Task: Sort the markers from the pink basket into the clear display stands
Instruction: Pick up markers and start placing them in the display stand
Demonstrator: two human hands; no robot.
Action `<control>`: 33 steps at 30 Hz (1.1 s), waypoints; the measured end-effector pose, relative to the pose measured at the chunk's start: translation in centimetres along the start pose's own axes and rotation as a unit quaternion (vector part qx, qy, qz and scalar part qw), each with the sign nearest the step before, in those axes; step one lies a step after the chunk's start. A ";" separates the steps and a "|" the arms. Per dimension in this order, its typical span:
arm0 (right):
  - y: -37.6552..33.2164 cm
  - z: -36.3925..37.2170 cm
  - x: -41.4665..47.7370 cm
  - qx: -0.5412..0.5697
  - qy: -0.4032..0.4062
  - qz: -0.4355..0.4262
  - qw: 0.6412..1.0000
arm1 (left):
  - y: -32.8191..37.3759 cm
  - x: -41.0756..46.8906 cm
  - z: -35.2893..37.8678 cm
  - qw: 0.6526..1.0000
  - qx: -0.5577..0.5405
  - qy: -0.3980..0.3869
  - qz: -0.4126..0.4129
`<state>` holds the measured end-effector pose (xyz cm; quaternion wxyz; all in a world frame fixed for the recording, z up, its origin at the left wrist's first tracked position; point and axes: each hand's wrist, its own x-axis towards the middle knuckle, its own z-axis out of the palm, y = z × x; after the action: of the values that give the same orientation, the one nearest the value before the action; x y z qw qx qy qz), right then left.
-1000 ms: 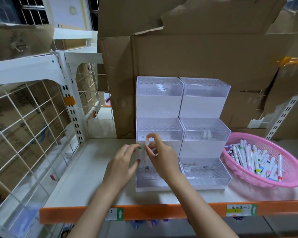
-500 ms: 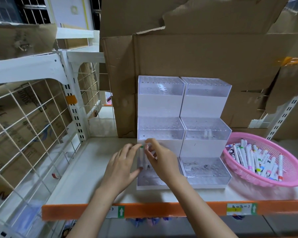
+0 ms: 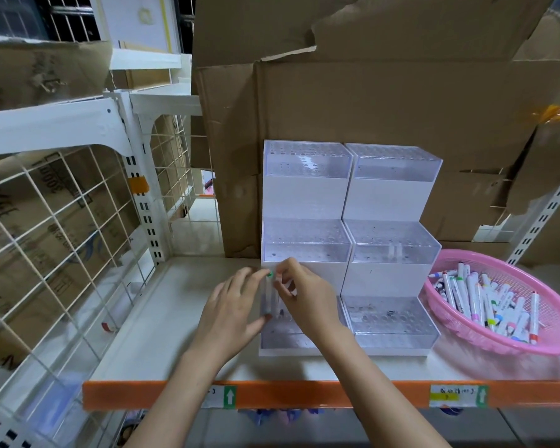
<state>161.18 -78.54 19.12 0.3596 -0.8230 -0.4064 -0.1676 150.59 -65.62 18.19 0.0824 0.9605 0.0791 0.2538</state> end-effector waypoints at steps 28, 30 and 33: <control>4.8 -5.0 -4.1 -0.204 -0.024 -0.002 0.979 | 7.3 1.2 2.0 0.994 0.036 0.043 0.092; 6.1 -6.4 -4.9 -0.215 -0.033 0.023 0.976 | 8.9 1.8 2.8 0.995 0.026 0.026 0.097; 8.4 -9.2 -6.0 -0.212 -0.042 0.044 0.975 | 12.1 2.7 4.3 0.994 0.015 0.001 0.112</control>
<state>164.25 -91.96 18.19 0.1672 -0.9039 -0.3394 -0.1993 156.40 -77.39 18.24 0.0395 0.9643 -0.0250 0.2608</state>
